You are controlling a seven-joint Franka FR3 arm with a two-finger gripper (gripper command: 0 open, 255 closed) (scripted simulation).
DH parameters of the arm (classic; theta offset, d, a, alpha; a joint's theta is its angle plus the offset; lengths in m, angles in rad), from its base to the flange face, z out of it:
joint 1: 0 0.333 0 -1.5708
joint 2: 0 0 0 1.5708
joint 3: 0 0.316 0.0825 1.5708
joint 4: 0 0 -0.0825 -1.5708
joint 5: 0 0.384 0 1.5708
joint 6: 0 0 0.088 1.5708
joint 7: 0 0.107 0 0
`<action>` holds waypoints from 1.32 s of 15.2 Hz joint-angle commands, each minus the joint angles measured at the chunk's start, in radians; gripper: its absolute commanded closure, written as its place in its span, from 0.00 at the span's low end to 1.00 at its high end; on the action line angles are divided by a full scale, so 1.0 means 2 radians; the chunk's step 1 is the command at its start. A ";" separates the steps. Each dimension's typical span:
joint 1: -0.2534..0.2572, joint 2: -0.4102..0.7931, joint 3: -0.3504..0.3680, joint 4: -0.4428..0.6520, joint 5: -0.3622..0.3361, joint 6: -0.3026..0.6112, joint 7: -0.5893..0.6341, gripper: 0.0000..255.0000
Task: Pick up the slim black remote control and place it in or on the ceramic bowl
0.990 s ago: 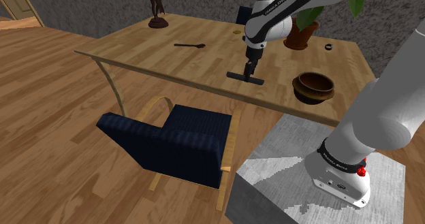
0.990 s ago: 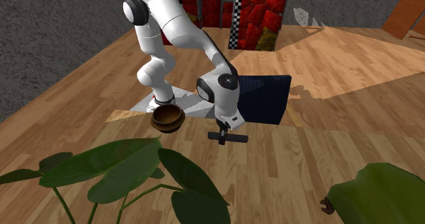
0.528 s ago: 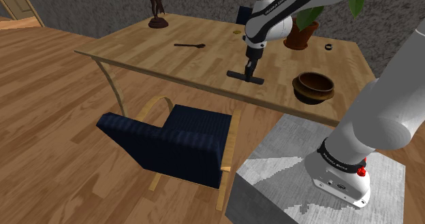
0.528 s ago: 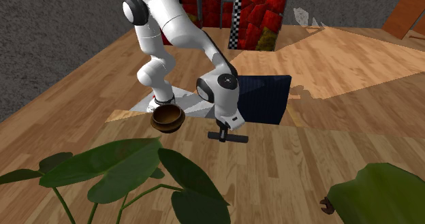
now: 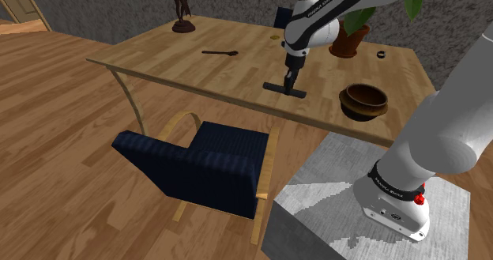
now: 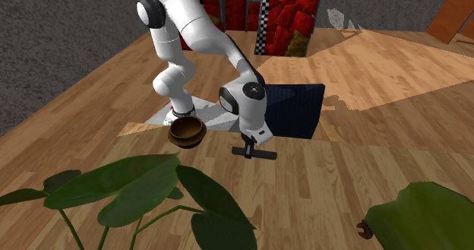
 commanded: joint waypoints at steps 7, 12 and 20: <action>0.000 -0.032 0.001 0.016 -0.017 -0.048 0.014 1.00; -0.001 -0.052 0.002 0.032 -0.026 -0.083 0.023 1.00; -0.001 -0.078 0.005 0.062 -0.036 -0.137 0.033 1.00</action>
